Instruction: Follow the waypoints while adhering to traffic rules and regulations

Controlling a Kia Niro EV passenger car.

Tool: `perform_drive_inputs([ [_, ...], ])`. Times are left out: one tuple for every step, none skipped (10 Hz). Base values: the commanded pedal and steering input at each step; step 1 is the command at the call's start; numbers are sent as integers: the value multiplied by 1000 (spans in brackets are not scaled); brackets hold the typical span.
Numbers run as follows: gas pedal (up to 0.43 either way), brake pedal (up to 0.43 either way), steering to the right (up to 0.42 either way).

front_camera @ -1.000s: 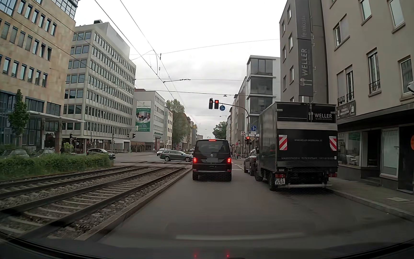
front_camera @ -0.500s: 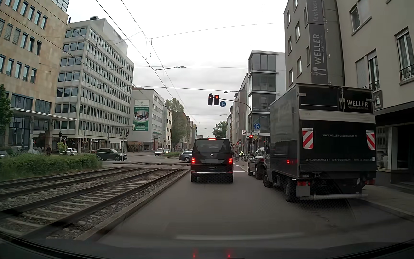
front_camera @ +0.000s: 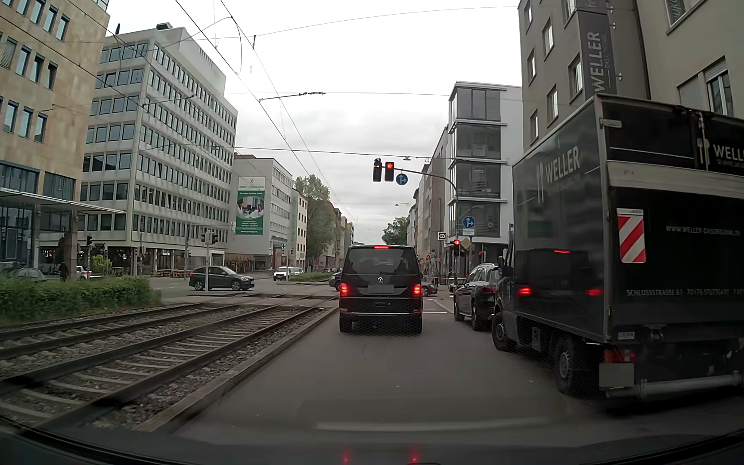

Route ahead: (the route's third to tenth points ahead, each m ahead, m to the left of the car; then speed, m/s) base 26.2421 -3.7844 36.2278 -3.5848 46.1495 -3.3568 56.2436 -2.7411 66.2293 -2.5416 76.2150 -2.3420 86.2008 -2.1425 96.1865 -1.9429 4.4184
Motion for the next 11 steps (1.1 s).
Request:
perform_drive_inputs([
  [0,171,2],
  [0,171,2],
  [0,171,2],
  [0,165,2],
  [0,165,2],
  [0,159,2],
  [0,159,2],
  [0,152,2],
  [0,152,2],
  [0,152,2],
  [0,159,2],
])
